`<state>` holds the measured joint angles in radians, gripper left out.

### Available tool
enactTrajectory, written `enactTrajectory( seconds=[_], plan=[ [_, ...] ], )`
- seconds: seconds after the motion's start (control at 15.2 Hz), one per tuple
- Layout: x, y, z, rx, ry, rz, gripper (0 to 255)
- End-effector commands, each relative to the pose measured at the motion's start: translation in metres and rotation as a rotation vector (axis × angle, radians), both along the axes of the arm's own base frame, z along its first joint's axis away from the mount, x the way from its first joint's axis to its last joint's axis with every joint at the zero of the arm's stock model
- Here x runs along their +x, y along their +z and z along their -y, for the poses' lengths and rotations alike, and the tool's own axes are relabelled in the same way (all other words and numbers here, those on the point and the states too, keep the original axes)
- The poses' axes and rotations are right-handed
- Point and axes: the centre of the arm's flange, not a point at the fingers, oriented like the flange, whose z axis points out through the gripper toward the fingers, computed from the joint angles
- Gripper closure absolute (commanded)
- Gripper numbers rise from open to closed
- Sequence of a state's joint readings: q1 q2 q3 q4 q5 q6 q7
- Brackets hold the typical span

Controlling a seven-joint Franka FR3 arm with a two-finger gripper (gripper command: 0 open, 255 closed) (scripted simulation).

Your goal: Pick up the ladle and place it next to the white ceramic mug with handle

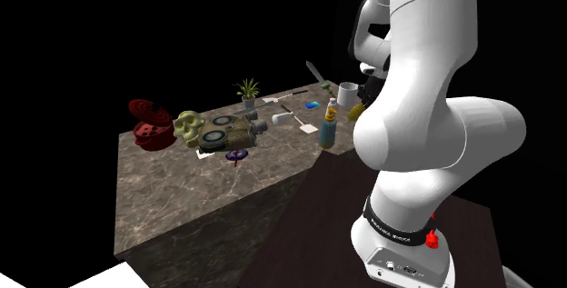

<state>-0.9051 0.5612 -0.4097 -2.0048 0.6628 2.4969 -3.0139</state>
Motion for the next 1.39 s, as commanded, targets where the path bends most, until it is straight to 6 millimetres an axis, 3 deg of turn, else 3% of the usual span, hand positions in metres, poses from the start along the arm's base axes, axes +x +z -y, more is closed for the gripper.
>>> enactTrajectory(
  seconds=[0.0,0.66,1.19,1.25,1.32],
  plan=[
    [-0.001,-0.011,0.0,-0.001,0.0,0.001,255],
    [-0.001,-0.064,0.0,-0.001,0.0,0.001,255],
    [-0.001,-0.067,0.0,-0.001,0.0,0.001,255],
    [-0.001,-0.067,0.0,-0.001,0.0,0.001,0],
    [-0.001,-0.067,0.0,-0.001,0.0,0.001,0]
  ],
)
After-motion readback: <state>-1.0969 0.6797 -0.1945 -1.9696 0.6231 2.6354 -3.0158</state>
